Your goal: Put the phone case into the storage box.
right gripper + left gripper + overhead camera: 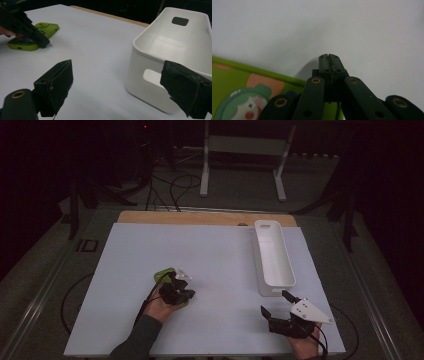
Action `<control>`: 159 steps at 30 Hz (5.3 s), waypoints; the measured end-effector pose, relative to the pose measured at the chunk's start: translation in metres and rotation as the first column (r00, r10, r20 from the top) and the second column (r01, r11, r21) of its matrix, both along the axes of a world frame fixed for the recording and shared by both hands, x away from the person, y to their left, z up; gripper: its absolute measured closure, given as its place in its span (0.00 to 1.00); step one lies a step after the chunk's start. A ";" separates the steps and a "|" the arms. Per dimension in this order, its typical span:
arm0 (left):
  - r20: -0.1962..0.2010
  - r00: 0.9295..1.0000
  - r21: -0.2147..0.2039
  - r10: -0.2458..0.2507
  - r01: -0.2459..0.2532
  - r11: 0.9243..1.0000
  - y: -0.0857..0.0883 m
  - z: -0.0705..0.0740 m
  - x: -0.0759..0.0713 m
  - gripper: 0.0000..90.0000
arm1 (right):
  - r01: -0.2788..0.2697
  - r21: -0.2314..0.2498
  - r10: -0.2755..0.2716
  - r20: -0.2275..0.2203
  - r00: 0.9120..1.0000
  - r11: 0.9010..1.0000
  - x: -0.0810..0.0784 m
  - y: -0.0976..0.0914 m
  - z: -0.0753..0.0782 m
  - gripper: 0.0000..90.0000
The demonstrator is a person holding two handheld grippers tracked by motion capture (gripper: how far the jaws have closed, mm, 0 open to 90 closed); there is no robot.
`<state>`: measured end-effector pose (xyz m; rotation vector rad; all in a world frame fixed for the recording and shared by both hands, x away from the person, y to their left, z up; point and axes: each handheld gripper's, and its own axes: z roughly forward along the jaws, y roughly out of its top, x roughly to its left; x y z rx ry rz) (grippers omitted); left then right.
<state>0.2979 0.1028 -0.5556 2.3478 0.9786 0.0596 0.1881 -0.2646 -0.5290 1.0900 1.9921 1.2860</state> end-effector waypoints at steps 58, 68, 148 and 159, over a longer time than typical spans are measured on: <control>0.268 0.939 -0.225 0.217 -0.158 0.962 0.125 0.035 -0.057 0.82 | -0.005 0.002 0.005 -0.002 1.000 1.000 0.000 0.003 -0.002 0.12; 0.303 0.925 -0.258 0.231 -0.154 0.954 0.129 0.044 -0.062 0.66 | -0.019 0.004 0.019 0.005 1.000 1.000 0.000 0.003 -0.002 0.14; 0.434 0.842 -0.258 0.321 -0.225 0.940 0.192 0.073 -0.074 0.00 | -0.010 0.087 0.009 0.017 1.000 0.996 0.008 -0.003 -0.002 0.10; 0.362 0.896 -0.157 0.258 -0.214 0.964 0.181 0.073 -0.048 0.00 | -0.010 0.087 0.009 0.019 1.000 0.996 0.008 -0.003 -0.001 0.10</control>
